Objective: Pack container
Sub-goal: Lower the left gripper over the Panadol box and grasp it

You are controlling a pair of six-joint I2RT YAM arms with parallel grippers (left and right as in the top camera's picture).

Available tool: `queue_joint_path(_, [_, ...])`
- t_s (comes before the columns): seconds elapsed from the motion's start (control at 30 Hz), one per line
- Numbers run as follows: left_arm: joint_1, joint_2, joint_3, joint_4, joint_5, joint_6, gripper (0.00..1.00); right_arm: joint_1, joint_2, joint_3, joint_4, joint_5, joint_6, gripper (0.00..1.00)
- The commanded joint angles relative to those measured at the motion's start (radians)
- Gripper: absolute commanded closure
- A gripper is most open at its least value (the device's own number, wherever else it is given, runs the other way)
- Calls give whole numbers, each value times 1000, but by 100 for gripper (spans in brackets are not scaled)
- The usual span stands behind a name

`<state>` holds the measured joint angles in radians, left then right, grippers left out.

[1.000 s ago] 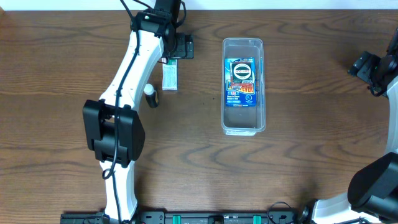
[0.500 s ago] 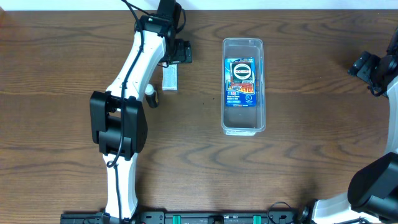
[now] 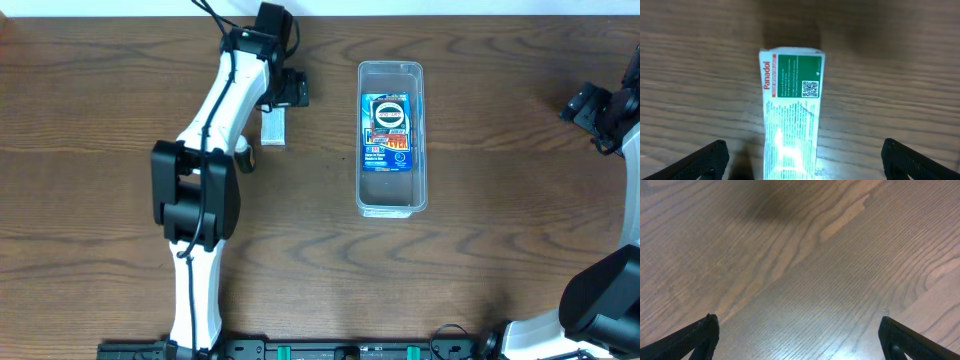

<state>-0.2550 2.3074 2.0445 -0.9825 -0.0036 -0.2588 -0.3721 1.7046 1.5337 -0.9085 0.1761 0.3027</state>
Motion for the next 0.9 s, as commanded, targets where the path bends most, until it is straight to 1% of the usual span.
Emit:
queue_joint_path(0.0, [7, 27, 13, -2, -4, -6, 2, -6, 8, -5, -1, 7, -12, 1])
queue_joint_path(0.37, [7, 27, -12, 6, -4, -5, 2, -6, 8, -5, -1, 7, -12, 1])
queue_joint_path(0.87, [8, 84, -14, 9, 18, -5, 2, -6, 8, -5, -1, 7, -12, 1])
